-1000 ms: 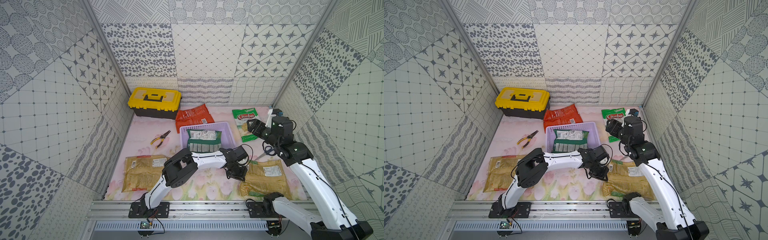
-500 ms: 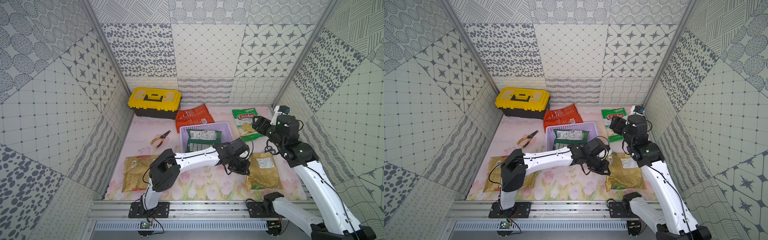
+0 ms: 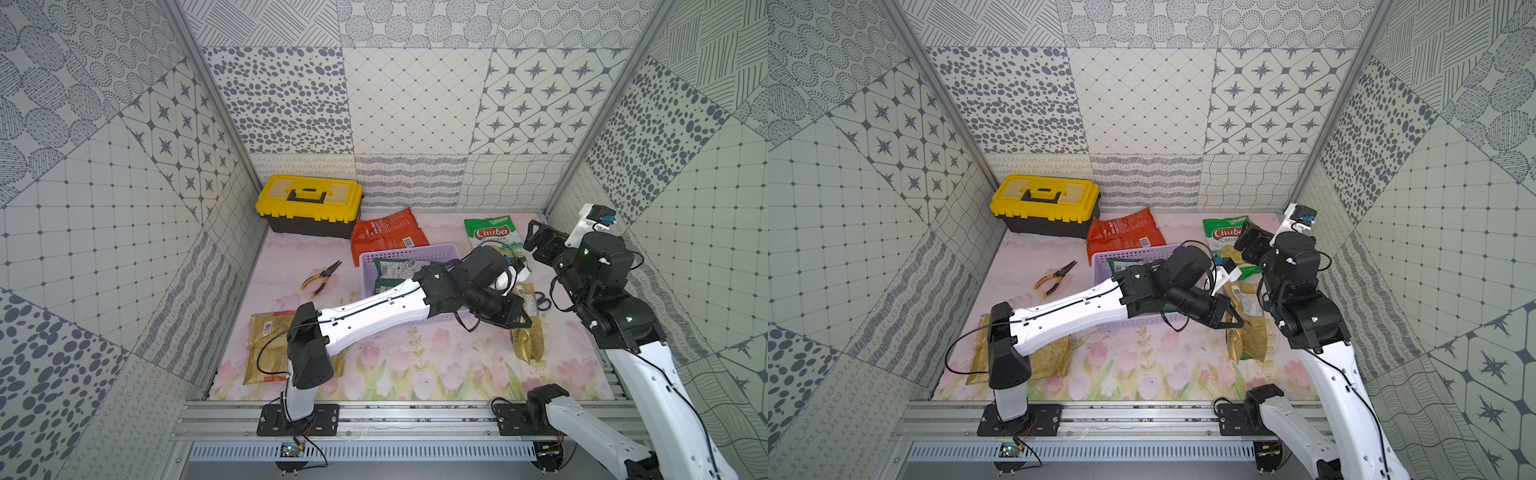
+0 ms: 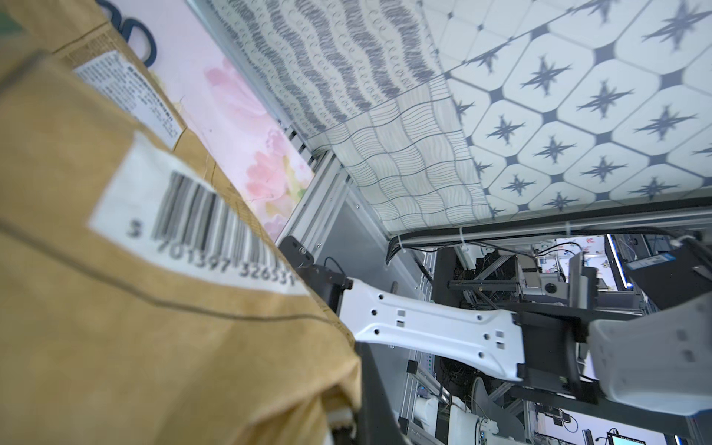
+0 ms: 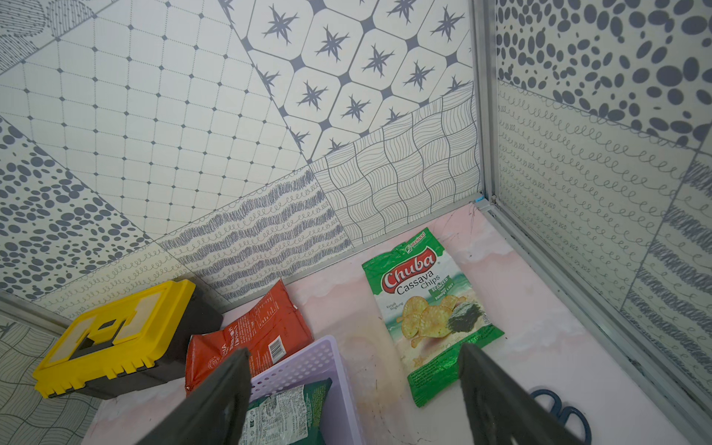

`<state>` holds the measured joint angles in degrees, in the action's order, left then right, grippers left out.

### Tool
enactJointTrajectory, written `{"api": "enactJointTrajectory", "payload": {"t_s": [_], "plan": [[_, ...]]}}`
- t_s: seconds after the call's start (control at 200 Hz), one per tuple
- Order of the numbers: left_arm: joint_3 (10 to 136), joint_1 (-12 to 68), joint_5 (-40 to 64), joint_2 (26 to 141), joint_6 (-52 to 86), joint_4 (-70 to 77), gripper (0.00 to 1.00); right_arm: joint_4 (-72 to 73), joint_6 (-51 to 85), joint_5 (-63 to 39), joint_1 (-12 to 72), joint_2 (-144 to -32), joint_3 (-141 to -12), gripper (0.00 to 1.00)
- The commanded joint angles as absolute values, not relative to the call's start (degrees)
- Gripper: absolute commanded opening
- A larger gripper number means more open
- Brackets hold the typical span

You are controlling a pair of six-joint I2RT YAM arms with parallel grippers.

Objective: Put the potato chips into the basket
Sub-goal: Pick up the potato chip from the center of the board.

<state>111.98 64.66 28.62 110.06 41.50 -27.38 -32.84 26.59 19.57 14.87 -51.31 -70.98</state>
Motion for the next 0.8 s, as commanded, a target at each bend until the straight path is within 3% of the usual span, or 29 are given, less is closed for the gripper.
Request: {"api": "enactJointTrajectory", "payload": {"t_s": [0.0, 0.34, 0.795], "plan": [[120.9, 64.5, 32.1, 110.7, 36.5, -29.8, 0.0, -31.0, 26.8, 20.3, 14.6, -51.4, -72.2, 0.88], [135.3, 62.8, 34.2, 115.2, 36.4, -34.1, 0.0, -31.0, 25.9, 20.6, 14.6, -51.9, -73.3, 0.88], [135.9, 57.7, 34.9, 111.4, 35.6, -34.4, 0.0, -32.9, 29.2, 20.1, 14.5, -52.2, -77.4, 0.87]]}}
